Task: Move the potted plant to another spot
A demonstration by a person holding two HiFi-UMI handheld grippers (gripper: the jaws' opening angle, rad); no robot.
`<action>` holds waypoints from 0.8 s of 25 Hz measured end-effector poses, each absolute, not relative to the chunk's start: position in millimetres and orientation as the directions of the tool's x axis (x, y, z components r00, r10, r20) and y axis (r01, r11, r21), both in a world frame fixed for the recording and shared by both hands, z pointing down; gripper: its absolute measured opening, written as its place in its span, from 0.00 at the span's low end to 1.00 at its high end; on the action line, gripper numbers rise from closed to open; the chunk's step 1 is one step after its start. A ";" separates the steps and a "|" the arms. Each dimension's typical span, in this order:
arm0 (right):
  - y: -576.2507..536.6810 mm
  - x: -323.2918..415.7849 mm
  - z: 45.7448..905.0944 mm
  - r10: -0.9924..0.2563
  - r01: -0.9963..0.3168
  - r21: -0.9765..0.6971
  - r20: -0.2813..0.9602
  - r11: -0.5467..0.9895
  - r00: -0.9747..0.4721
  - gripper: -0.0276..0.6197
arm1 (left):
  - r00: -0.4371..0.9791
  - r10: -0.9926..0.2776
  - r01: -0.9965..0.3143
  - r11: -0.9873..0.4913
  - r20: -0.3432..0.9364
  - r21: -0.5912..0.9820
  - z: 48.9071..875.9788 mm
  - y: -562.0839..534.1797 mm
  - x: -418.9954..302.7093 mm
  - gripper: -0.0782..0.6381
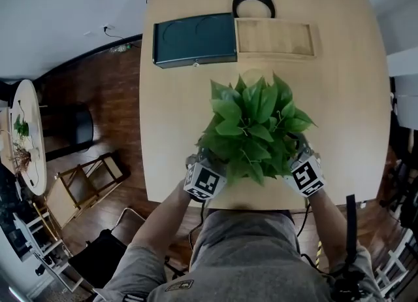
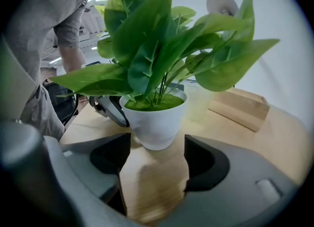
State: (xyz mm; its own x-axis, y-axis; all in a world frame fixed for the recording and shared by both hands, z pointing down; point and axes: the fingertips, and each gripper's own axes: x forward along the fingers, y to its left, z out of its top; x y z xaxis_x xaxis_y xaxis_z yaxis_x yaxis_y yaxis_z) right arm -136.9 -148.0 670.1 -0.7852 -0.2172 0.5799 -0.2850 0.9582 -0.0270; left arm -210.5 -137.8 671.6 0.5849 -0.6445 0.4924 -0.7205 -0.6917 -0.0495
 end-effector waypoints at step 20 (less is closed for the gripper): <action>-154.7 -151.7 673.4 -0.164 -0.168 0.054 0.629 0.984 -0.760 0.59 | 0.681 -0.542 -0.580 -0.810 0.492 -0.089 665.1 -151.8 -178.2 0.61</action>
State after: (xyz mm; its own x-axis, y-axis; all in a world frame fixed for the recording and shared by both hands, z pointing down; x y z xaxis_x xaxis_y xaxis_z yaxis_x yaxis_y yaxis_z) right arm -151.7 -154.7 673.4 -0.7596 -0.1642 0.6293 -0.1680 0.9843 0.0541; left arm -178.2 -151.8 665.1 0.6811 -0.5424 0.4918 -0.5802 -0.8095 -0.0892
